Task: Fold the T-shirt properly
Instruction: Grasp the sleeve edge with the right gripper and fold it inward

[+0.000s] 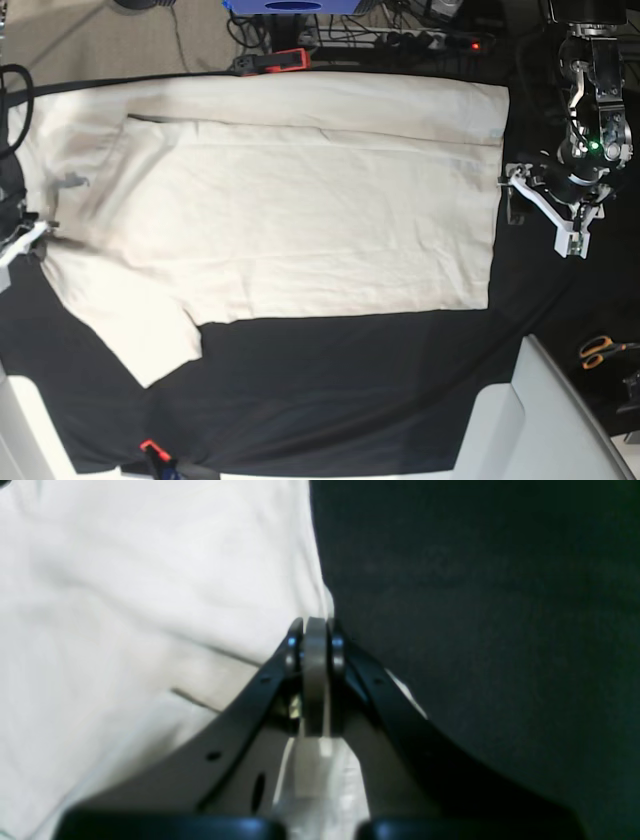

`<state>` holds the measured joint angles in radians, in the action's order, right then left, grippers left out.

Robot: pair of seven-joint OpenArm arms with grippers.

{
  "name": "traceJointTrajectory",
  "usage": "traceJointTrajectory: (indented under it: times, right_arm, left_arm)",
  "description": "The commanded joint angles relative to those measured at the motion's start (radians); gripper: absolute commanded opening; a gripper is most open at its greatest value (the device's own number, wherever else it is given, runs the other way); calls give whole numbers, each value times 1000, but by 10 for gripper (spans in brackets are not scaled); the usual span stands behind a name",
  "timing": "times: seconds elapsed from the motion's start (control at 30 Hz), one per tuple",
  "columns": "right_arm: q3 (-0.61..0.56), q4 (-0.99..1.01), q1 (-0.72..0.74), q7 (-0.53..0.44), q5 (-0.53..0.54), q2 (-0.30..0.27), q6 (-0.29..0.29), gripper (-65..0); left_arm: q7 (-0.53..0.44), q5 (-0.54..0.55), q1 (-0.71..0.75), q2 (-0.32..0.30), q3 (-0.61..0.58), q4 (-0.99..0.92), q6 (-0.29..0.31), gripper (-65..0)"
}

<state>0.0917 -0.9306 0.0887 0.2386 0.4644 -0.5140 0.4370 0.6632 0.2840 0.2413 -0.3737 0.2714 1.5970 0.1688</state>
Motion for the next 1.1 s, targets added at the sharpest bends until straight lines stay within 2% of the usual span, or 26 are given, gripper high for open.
traceJointTrajectory:
  times: [0.0, 0.17, 0.23, 0.37, 0.57, 0.63, 0.77, 0.83, 0.9, 0.97, 1.07]
  right_arm:
    - [33, -57, -2, 8, 14, -22, 4, -645]
    - [127, -249, -97, 189, 14, 28, 4, -645]
    - [150, -305, -131, 233, 14, 48, 4, -645]
    - [176, -379, -180, 304, 14, 82, 4, -645]
    - [174, -384, -192, 330, 14, 108, 3, -627]
    - [174, -393, -185, 364, 14, 105, 3, -578]
    - [176, -488, -168, 414, 14, 102, 3, -411]
    - [174, -502, -114, 428, 12, 99, 3, -356]
    - [170, -445, -31, 473, -3, 99, 3, -329]
    - [168, -338, 69, 505, -62, 102, 3, -326]
    - [167, -144, 194, 502, -158, 110, 7, -324]
  left_arm:
    - [-18, -1, -7, -17, 6, 16, 1, -209]
    - [-18, -1, -10, -15, 6, 15, 1, -209]
    - [-18, -1, -12, -15, 6, 15, 1, -209]
    - [-20, -1, -15, -15, 6, 15, 1, -209]
    - [-21, -1, -15, -15, 6, 15, 1, -209]
    - [-21, -1, -15, -15, 6, 15, 1, -209]
    - [-21, -2, -15, -15, 6, 15, 1, -209]
    - [-21, -2, -15, -15, 6, 15, 1, -209]
    - [-21, -2, -17, -15, 6, 15, 1, -209]
    - [-23, -2, -17, -15, 6, 15, 1, -209]
    - [-23, -2, -17, -15, 6, 15, 1, -209]
